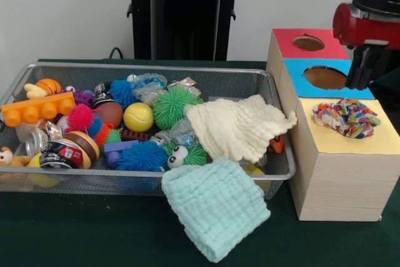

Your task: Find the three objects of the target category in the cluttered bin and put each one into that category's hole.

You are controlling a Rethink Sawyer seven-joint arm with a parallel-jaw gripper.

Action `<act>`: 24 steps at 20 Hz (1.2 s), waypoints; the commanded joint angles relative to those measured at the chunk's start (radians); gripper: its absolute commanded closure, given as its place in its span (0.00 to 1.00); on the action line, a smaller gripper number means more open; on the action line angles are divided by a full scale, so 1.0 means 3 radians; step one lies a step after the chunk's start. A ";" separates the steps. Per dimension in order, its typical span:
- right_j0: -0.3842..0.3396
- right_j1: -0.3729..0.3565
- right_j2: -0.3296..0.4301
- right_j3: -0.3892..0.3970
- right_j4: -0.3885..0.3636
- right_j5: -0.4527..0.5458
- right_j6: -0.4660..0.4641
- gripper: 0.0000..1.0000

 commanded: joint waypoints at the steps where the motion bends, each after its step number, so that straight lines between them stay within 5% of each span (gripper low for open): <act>1: -0.0119 -0.0007 0.0142 0.0214 0.0085 0.0364 0.0063 1.00; 24: -0.0205 0.0146 0.0194 0.0046 0.0084 0.0304 -0.0039 1.00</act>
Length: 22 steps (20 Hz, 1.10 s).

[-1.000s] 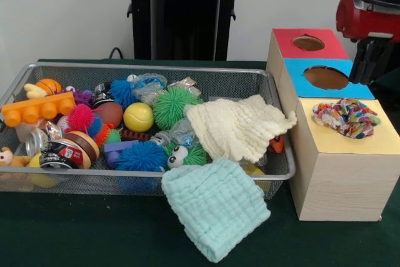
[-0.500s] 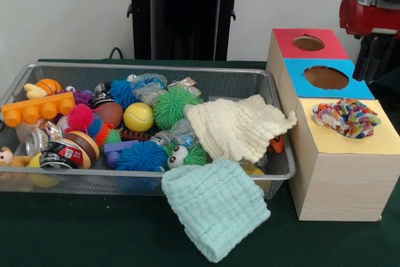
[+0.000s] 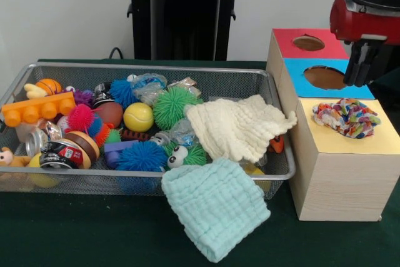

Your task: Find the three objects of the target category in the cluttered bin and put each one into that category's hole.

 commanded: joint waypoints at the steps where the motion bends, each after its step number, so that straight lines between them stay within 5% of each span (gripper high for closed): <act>1: -0.0134 0.0172 0.0190 0.0044 0.0003 0.0285 -0.0040 1.00; 22: -0.0036 0.0306 0.0139 -0.0251 -0.0029 0.0456 0.0053 1.00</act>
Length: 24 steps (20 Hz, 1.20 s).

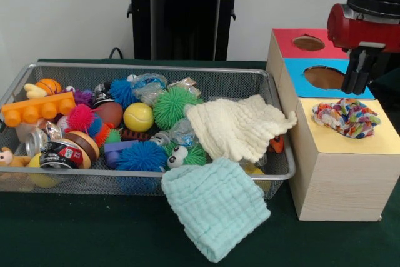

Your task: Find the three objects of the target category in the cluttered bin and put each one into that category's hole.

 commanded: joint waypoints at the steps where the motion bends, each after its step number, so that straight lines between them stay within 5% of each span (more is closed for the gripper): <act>1: -0.0012 0.0211 0.0140 -0.0072 -0.0026 0.0385 0.0057 1.00; 24: 0.0037 0.0337 0.0086 0.0227 -0.0151 -0.0230 0.0199 1.00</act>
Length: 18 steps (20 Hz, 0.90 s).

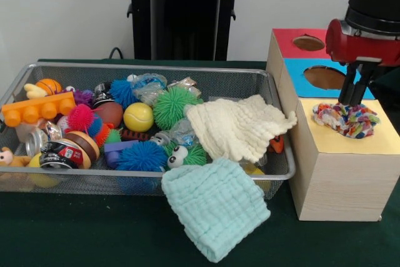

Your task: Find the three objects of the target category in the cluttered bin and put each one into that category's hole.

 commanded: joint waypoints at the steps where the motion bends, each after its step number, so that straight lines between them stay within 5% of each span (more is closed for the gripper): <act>1: 0.0018 0.0203 0.0083 0.0281 -0.0133 -0.0234 0.0202 1.00; 18: 0.0121 0.0344 -0.0006 0.0220 -0.0144 -0.0395 0.0318 1.00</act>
